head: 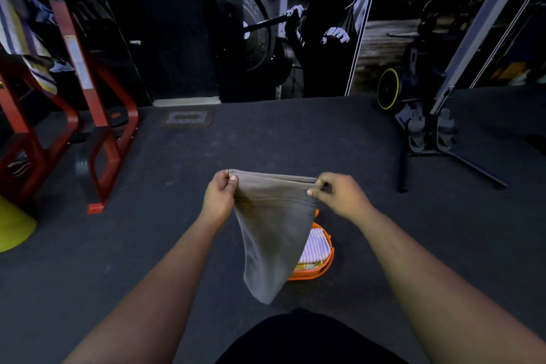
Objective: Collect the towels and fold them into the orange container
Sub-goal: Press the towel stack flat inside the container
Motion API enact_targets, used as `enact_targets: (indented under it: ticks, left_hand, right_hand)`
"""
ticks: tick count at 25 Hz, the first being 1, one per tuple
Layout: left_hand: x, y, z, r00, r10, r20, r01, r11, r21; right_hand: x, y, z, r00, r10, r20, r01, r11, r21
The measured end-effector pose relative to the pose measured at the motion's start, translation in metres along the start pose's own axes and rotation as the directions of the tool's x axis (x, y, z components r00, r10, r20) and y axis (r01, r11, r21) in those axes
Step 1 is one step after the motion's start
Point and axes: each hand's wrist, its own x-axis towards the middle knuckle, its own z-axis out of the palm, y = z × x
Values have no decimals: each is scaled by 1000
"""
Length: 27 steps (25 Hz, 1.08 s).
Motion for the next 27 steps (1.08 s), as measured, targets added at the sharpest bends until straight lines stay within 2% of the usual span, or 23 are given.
enact_targets:
  ticks: [3, 5, 6, 7, 8, 9, 10, 11, 12, 13, 14, 17, 18, 20, 21, 22, 24, 25, 26, 27]
  left_hand:
    - [-2, 19, 0, 999, 43, 2, -43, 996, -79]
    - [2, 30, -5, 989, 88, 119, -74, 990, -116]
    - [5, 35, -10, 963, 103, 250, -93, 994, -53]
    - [9, 39, -13, 914, 125, 386, -180, 978, 109]
    - [12, 42, -17, 869, 127, 478, -290, 913, 286]
    - [15, 45, -19, 857, 138, 496, -363, 846, 390]
    - [16, 49, -22, 868, 141, 476, -351, 853, 386]
    - [17, 55, -23, 888, 123, 444, -255, 934, 252]
    - [13, 64, -22, 900, 81, 429, -111, 993, 46]
    - [9, 71, -20, 907, 48, 419, 4, 993, -122]
    - [6, 80, -17, 913, 42, 407, 58, 972, -229]
    - [13, 109, -1, 935, 71, 349, 84, 909, -409]
    - [17, 119, -1, 939, 61, 340, 123, 861, -494]
    - [27, 123, -8, 913, 96, 396, 218, 706, -674]
    - [28, 111, -10, 866, 170, 470, 250, 667, -702]
    - [20, 92, -10, 819, 194, 540, 266, 706, -657]
    - [-10, 47, -3, 761, 32, 648, 307, 862, -402]
    - [-21, 36, 1, 754, -24, 656, 315, 890, -330]
    - [-24, 28, 4, 776, -45, 629, 317, 890, -329]
    - [-21, 28, 5, 814, -37, 579, 328, 853, -406]
  right_hand:
    - [7, -5, -9, 997, 0, -77, 33, 902, 430]
    - [10, -17, -18, 994, 7, -112, 58, 825, 563]
    - [12, -25, -24, 992, 4, -123, 70, 806, 588]
    - [13, -33, -30, 993, -14, -121, 84, 795, 601]
    - [14, -37, -36, 993, -39, -110, 98, 791, 604]
    - [14, -42, -39, 993, -62, -104, 113, 780, 616]
    - [14, -46, -40, 991, -65, -117, 126, 745, 655]
    - [13, -49, -40, 989, -36, -146, 132, 671, 730]
    - [11, -50, -39, 986, 16, -167, 126, 585, 801]
    - [7, -48, -35, 985, 48, -164, 113, 535, 837]
    - [3, -43, -25, 991, 50, -127, 78, 559, 826]
    - [-9, -24, 16, 990, 46, 132, -119, 774, 622]
    - [-12, -21, 27, 986, 89, 144, -158, 785, 599]
    - [-12, -24, 33, 981, 174, 86, -186, 715, 674]
    - [-10, -29, 30, 978, 193, 74, -186, 662, 726]
    - [-8, -36, 24, 978, 195, 69, -177, 618, 766]
    - [-4, -46, 13, 980, 188, 62, -156, 541, 826]
    - [-1, -50, 8, 978, 200, 56, -155, 521, 840]
    - [2, -51, 2, 973, 225, 46, -159, 515, 842]
    - [4, -49, -2, 965, 258, 46, -176, 507, 844]
